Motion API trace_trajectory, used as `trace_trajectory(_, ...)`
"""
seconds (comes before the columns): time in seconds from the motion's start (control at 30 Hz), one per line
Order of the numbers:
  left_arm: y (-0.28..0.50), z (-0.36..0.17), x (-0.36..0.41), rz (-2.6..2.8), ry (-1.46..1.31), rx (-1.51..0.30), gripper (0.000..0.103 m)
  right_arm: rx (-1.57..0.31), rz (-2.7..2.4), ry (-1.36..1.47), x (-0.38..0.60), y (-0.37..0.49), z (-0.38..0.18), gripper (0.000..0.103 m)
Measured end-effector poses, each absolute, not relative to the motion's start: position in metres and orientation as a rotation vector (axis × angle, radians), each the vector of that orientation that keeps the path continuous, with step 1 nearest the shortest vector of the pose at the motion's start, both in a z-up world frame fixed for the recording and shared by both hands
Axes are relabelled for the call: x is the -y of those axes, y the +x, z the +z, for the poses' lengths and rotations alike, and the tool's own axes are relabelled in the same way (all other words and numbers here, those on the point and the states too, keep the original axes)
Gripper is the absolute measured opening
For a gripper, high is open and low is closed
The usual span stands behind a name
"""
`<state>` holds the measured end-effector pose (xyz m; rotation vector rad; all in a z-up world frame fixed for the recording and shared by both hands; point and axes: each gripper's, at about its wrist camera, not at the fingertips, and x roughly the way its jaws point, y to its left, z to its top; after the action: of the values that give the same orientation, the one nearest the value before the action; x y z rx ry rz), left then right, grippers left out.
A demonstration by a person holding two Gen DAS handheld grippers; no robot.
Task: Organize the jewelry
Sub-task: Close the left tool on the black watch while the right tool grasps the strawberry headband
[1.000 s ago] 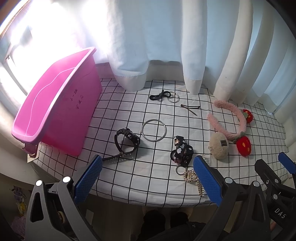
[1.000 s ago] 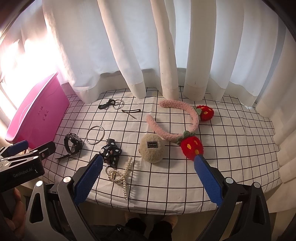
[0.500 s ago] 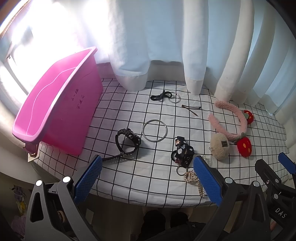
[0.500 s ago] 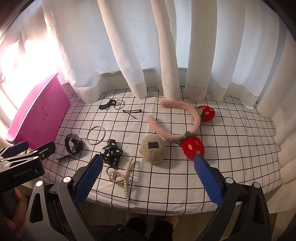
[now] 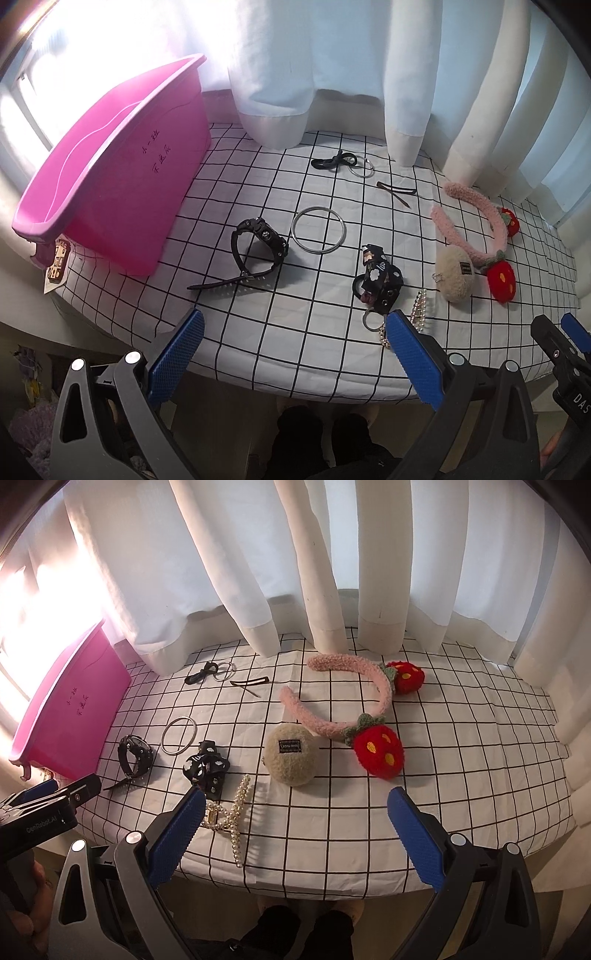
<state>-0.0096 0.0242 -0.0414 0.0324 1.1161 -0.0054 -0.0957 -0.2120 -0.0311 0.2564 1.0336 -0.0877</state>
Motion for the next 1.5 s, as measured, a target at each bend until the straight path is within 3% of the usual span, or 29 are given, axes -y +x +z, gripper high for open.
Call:
trace_trajectory(0.53,-0.012,-0.117,-0.069,0.119,-0.057,-1.092,0.097,-1.115,-0.103,0.307,0.265,-0.097,-0.114,0.094)
trace_trajectory(0.87,0.039,-0.136,-0.071,0.097,-0.041,-1.001,0.097,-1.099,-0.121,0.277,0.28,-0.073,-0.138,0.094)
trace_trajectory(1.5,0.073,-0.172,-0.061,0.056,0.029,-0.995,0.097,-1.093,-0.168,0.252,0.307,-0.026,-0.169,0.094)
